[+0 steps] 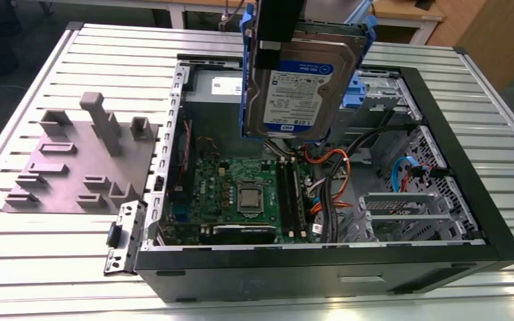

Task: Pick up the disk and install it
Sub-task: 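Pick up the disk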

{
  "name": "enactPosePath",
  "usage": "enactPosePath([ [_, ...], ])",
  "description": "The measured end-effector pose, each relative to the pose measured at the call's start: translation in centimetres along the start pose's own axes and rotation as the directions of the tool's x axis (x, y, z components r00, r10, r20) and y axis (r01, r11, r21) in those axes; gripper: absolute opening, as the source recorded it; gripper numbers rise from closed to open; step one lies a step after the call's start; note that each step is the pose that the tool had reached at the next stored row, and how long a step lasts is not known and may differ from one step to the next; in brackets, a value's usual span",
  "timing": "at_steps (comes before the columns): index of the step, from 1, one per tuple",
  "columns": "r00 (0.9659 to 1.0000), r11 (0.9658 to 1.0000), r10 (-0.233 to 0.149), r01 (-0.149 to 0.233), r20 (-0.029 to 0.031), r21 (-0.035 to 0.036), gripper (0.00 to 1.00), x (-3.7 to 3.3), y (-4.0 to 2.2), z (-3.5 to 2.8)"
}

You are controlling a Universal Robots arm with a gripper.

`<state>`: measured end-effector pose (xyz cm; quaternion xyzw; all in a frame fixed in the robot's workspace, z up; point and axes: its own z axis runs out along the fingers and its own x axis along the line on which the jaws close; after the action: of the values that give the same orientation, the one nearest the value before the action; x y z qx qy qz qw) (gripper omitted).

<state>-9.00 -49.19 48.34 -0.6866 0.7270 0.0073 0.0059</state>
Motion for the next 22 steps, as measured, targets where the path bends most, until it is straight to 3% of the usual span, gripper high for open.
enactPosePath([
  [3,1.0000,1.0000,0.000,0.000,-0.0001,-0.0001,0.36,0.00,-0.02,-0.01],
  [4,1.0000,1.0000,0.000,0.000,0.0000,0.0000,0.36,-0.04,-0.68,0.00],
  [6,1.0000,1.0000,0.000,0.000,0.0000,0.0000,0.36,-0.06,-0.95,0.00],
  [8,1.0000,1.0000,0.000,0.000,-0.0001,0.0000,0.36,-0.13,-2.32,-0.01],
  [18,1.0000,1.0000,0.000,0.000,-0.0001,-0.0001,0.36,-0.11,-2.38,-0.01],
  [22,1.0000,1.0000,0.000,0.000,-0.0002,-0.0001,0.36,0.54,-2.42,-0.01],
])
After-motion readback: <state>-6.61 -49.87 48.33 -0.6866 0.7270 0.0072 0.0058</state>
